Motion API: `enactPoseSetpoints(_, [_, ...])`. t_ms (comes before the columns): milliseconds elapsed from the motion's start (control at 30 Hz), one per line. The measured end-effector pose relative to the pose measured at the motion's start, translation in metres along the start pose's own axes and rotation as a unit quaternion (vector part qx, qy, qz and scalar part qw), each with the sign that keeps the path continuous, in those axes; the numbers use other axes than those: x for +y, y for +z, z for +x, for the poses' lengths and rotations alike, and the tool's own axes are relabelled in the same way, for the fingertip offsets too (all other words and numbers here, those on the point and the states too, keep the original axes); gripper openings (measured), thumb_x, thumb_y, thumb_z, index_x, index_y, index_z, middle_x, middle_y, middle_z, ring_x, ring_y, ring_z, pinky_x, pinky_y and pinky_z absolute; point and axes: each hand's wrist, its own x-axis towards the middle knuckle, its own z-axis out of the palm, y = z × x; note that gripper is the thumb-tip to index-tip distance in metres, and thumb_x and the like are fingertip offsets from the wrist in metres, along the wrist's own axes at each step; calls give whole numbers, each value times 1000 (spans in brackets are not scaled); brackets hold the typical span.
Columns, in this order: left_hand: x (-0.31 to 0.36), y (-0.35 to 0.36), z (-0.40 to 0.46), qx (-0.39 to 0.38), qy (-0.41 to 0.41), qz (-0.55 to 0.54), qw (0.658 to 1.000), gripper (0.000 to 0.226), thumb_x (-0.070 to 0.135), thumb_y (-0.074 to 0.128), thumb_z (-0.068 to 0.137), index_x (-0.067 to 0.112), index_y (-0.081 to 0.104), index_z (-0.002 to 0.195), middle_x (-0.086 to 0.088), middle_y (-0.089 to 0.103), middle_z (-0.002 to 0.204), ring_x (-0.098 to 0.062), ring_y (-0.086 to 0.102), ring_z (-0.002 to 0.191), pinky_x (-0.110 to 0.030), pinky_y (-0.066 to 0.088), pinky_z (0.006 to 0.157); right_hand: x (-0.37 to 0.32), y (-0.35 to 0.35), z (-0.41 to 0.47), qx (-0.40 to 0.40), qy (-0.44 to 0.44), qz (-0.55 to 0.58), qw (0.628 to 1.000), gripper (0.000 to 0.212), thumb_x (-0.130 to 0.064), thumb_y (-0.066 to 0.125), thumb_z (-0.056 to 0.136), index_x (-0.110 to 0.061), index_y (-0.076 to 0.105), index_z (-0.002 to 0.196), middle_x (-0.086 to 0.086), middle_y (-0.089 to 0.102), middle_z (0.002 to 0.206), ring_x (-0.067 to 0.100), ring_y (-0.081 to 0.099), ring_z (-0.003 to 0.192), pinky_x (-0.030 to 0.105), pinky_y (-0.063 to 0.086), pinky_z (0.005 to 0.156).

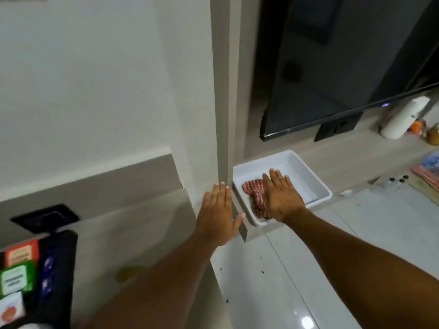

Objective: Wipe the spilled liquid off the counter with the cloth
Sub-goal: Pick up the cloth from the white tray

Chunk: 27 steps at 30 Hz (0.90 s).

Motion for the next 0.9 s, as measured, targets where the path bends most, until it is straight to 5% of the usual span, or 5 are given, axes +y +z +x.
enactPoseSetpoints(167, [15, 44, 39, -7, -9, -6, 1000, 81, 57, 33, 105, 2, 14, 162, -20, 14, 172, -35, 8, 159, -51, 8, 129, -5, 44, 48, -25, 29, 58, 998, 75, -39, 39, 103, -12, -4, 158, 14, -10, 168, 30, -9, 154, 41, -5, 123])
enactPoseSetpoints(400, [16, 66, 72, -20, -26, 4, 999, 72, 51, 13, 107, 6, 1, 163, -17, 1, 173, -34, -3, 160, -50, 3, 130, -5, 78, 81, -58, 18, 77, 995, 65, -45, 20, 107, -15, -5, 159, 14, -14, 167, 33, -14, 153, 41, -8, 121])
enactPoseSetpoints(533, [14, 74, 79, -32, -35, -1, 999, 74, 54, 11, 107, 8, -2, 163, -15, -4, 173, -33, -7, 160, -48, 0, 129, -5, 89, 87, -64, 1, 104, 992, 74, -29, 46, 104, -17, -3, 159, 13, -13, 167, 34, -18, 152, 44, -7, 121])
enactPoseSetpoints(667, [15, 72, 78, -27, -34, -18, 999, 74, 53, 16, 107, 7, 1, 162, -16, 0, 173, -33, -2, 160, -48, 2, 129, -6, 89, 89, -14, -16, 50, 998, 92, -28, 79, 80, -18, 22, 151, 9, 20, 159, 31, 8, 152, 44, 12, 125])
enactPoseSetpoints(900, [0, 44, 44, -20, -21, -24, 999, 74, 49, 28, 108, 4, 8, 163, -16, 7, 173, -32, 1, 160, -50, 6, 130, -10, 54, 79, 31, -38, 29, 998, 79, -12, 78, 75, -15, 38, 143, 9, 35, 149, 30, 26, 140, 34, 18, 120])
